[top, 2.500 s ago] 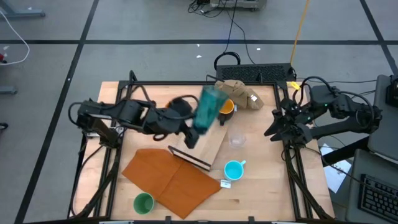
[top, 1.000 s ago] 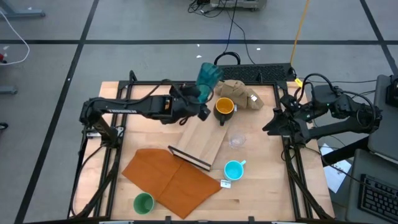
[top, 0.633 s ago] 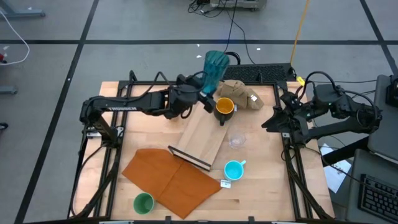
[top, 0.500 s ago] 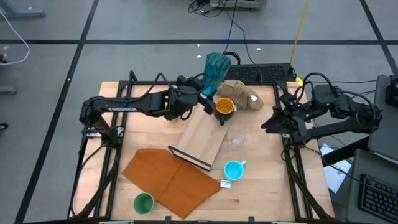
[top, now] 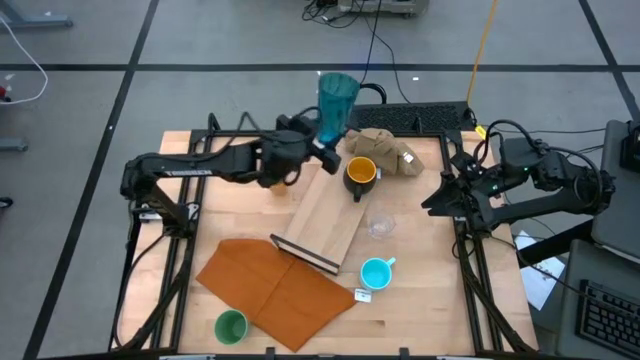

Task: Stack small to large cups/mugs on shelf
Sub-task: Put the blue cup on the shelf

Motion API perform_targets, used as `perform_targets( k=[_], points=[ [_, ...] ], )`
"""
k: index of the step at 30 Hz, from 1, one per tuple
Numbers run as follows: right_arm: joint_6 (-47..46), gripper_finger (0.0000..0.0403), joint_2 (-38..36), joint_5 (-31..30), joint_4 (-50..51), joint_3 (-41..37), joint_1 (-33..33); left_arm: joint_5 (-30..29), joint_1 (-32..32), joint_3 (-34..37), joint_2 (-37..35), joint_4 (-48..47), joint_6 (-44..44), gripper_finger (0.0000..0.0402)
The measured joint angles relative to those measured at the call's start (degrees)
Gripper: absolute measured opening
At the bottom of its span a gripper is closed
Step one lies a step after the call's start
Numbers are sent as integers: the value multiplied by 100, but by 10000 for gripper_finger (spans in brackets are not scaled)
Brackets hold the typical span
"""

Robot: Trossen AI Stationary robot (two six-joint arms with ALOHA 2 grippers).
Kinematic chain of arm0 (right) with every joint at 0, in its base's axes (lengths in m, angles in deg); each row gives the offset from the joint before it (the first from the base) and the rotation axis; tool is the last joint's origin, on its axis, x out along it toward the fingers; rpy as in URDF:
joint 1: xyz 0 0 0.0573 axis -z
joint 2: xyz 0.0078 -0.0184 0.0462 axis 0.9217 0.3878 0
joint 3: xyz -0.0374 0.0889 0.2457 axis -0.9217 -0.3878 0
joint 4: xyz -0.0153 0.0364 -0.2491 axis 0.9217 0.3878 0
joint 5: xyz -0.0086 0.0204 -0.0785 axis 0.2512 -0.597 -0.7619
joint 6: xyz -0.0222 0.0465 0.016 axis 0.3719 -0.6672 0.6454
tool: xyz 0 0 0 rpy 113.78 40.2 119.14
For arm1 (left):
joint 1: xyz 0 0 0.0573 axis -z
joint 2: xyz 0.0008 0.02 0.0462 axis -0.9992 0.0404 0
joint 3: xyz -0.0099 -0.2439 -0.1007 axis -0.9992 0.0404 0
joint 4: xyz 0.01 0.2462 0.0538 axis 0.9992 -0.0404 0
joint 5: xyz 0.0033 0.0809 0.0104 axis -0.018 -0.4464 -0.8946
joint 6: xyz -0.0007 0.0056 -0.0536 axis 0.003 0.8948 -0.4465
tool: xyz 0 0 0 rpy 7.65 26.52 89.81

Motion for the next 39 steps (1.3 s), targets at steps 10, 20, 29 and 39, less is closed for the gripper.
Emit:
perform_targets(
  k=[10, 20, 29, 39],
  points=[
    [-25, 180, -139, 12, 35, -80, -15, 499, 2, 11, -149, -609, 406, 304],
    [-753, 180, -136, 24, -1270, -774, -13, 464, -356, 85, -958, -1705, 840, 304],
    [-735, 180, -153, 7, -1870, -1187, -13, 562, -522, 1878, -2400, -995, 181, 304],
    [-268, 180, -321, -599, -2474, -1189, -2, 2366, -811, 4384, -2906, 2610, -347, 304]
  ],
)
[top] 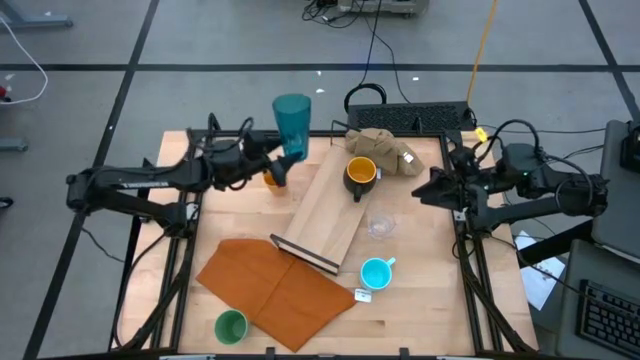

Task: Stack small to large cups/mugs on shelf
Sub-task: Put the blue cup on the shelf

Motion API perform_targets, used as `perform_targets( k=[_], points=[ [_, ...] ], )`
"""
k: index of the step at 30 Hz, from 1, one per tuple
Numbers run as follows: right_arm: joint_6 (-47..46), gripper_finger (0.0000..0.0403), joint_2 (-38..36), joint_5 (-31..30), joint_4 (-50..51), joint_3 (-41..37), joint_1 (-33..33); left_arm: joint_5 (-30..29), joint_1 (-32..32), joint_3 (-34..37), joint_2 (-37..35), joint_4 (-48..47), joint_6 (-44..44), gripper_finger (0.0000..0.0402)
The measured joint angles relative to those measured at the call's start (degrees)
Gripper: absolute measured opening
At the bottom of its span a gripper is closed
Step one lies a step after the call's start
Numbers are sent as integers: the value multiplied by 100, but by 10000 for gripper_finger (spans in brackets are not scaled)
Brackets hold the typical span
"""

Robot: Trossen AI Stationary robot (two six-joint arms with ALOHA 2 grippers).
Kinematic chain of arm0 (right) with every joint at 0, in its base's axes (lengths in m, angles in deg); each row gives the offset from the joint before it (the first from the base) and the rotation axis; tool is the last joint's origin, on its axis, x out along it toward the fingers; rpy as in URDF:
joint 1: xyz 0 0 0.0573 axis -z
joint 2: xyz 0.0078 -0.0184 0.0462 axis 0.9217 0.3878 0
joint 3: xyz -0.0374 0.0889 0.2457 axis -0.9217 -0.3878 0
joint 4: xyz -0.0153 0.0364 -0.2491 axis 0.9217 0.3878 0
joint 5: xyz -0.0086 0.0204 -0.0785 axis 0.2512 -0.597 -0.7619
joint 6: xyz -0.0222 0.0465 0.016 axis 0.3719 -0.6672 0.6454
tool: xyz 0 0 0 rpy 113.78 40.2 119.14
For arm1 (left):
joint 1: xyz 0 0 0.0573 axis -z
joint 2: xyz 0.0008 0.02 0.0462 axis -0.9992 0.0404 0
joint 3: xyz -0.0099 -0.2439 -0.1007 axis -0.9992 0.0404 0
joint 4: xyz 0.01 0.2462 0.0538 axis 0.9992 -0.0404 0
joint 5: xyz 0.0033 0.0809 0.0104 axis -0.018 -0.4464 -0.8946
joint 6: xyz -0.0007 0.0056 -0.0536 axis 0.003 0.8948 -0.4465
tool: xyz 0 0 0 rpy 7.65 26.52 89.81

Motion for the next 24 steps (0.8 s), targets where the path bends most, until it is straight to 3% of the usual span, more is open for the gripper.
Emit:
perform_targets(
  k=[7, 12, 19, 24],
  points=[
    [-19, 180, -15, -16, 33, 0, 0, 1230, -176, 767, 656, 1778, -183, 304],
    [-208, 180, 38, -18, 24, 0, 1, 1510, -353, 1008, 948, 2443, -187, 304],
    [-435, 180, 74, -32, 12, 2, 7, 1833, -819, 1204, 1213, 2610, 231, 304],
    [-216, 180, 72, -340, -72, 2, 118, 2379, -1050, 1198, 1941, 3239, 451, 304]
  ],
)
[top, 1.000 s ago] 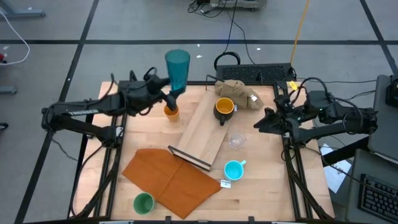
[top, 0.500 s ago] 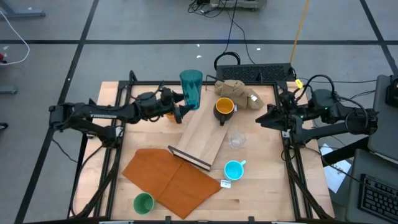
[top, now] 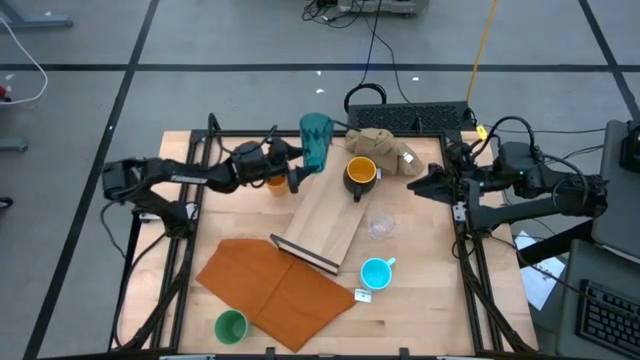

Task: Stack small to large cups/mugs on shelf
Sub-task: Put the blue cup on the shelf

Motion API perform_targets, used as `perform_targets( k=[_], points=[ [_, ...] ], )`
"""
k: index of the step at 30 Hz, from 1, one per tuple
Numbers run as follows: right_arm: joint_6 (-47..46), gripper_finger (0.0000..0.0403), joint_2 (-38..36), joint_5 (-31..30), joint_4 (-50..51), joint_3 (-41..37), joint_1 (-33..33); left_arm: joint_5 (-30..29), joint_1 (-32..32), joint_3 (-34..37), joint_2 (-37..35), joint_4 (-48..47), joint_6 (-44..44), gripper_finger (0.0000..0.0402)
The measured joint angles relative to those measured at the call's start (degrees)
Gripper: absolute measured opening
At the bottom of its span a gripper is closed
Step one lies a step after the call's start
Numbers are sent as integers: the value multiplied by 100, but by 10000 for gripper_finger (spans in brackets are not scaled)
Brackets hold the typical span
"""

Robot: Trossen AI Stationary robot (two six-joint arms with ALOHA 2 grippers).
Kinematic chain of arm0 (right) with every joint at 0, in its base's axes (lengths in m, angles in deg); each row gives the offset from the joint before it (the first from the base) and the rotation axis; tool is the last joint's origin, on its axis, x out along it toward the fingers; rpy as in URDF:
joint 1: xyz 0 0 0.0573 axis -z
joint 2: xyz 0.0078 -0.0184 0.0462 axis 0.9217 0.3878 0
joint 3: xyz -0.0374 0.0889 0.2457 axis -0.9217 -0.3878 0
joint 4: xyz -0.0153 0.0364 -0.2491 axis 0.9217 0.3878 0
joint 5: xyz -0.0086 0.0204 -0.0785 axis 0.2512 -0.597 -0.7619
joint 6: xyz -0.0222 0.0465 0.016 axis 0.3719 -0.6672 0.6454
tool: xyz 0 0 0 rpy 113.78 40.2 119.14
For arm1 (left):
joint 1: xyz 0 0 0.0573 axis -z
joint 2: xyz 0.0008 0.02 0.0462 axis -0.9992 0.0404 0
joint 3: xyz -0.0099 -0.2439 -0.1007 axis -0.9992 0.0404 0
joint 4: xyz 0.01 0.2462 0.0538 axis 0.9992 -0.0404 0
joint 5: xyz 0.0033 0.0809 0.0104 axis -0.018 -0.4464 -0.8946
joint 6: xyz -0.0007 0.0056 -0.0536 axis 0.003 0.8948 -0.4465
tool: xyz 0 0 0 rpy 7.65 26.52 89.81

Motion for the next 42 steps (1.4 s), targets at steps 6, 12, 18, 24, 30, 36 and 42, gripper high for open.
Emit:
perform_targets(
  k=[6, 12, 18, 24, 30, 36, 42],
  points=[
    [-139, 180, 23, -3, -3, 0, 72, 629, -251, -4, 847, 955, -28, 304],
    [-72, 180, 19, -207, -3, 0, 72, 865, -295, -7, 1397, 1584, -66, 304],
    [5, 180, 23, -353, 2, 0, 72, 645, -298, -7, 1877, 1836, -38, 304],
    [4, 180, 23, -431, 2, 0, 118, 506, -287, -15, 2087, 1980, -4, 304],
    [-102, 180, 21, -434, 2, 0, 243, 353, -301, -81, 2191, 1830, 30, 304],
    [-164, 180, 21, -432, 0, 0, 343, 300, -267, -155, 2193, 1654, 254, 304],
    [-168, 180, 23, -433, -86, 1, 378, 298, -145, -318, 2193, 1496, 346, 304]
  ],
)
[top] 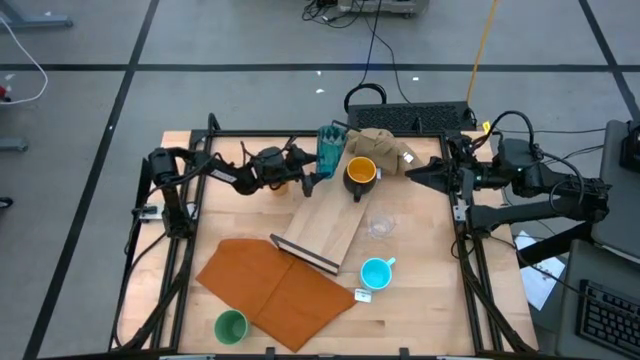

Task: Stack small to large cups/mugs on shelf
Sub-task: Put the blue cup on the shelf

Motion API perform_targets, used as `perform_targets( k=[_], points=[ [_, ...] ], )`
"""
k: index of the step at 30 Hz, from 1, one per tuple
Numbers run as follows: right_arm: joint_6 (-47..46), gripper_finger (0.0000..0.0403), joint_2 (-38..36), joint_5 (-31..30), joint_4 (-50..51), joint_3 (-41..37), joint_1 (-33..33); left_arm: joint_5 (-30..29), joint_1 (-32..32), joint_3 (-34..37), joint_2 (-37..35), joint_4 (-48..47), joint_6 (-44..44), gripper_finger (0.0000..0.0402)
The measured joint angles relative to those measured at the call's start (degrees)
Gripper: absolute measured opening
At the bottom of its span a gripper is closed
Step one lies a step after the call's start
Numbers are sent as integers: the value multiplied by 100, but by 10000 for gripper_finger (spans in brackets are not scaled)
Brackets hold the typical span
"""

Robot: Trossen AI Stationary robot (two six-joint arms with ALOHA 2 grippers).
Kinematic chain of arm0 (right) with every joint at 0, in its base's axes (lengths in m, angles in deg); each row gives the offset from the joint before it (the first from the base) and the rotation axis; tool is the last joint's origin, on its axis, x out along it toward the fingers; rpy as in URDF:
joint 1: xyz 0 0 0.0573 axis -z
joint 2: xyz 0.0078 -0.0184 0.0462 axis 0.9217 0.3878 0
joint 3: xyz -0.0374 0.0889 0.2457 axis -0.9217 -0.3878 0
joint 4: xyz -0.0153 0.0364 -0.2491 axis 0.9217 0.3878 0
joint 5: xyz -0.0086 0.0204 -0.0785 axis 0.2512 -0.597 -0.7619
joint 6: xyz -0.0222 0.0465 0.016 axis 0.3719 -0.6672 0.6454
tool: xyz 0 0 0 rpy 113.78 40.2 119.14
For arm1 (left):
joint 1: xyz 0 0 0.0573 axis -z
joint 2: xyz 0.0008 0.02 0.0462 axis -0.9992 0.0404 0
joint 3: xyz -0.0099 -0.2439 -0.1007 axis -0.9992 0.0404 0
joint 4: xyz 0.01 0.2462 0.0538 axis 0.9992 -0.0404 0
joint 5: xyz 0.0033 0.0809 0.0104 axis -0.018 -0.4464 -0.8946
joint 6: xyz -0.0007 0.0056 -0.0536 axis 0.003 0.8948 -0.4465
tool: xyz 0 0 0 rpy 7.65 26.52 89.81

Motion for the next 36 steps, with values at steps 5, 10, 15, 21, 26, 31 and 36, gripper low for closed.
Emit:
perform_targets(
  k=[5, 10, 15, 21, 26, 31, 36],
  points=[
    [1, 180, -2, -15, -151, 4, 0, -62, 11, -124, 103, -191, 59, 304],
    [-2, 180, 0, -20, -151, 4, -2, -62, 47, -256, 364, -325, 11, 304],
    [-49, 180, 0, -23, -160, 4, -2, -168, 167, -443, 572, -301, 29, 304],
    [-110, 180, 7, -25, -168, 4, -2, -267, 199, -554, 804, -223, -11, 304],
    [-81, 180, 7, -27, -168, 4, -2, -412, 204, -554, 808, -242, -30, 304],
    [-118, 180, 7, -25, -170, 4, -2, -443, 231, -554, 808, -268, -57, 323],
    [-9, 180, 7, -25, -166, 4, -2, -505, 235, -548, 777, -294, -133, 303]
  ],
)
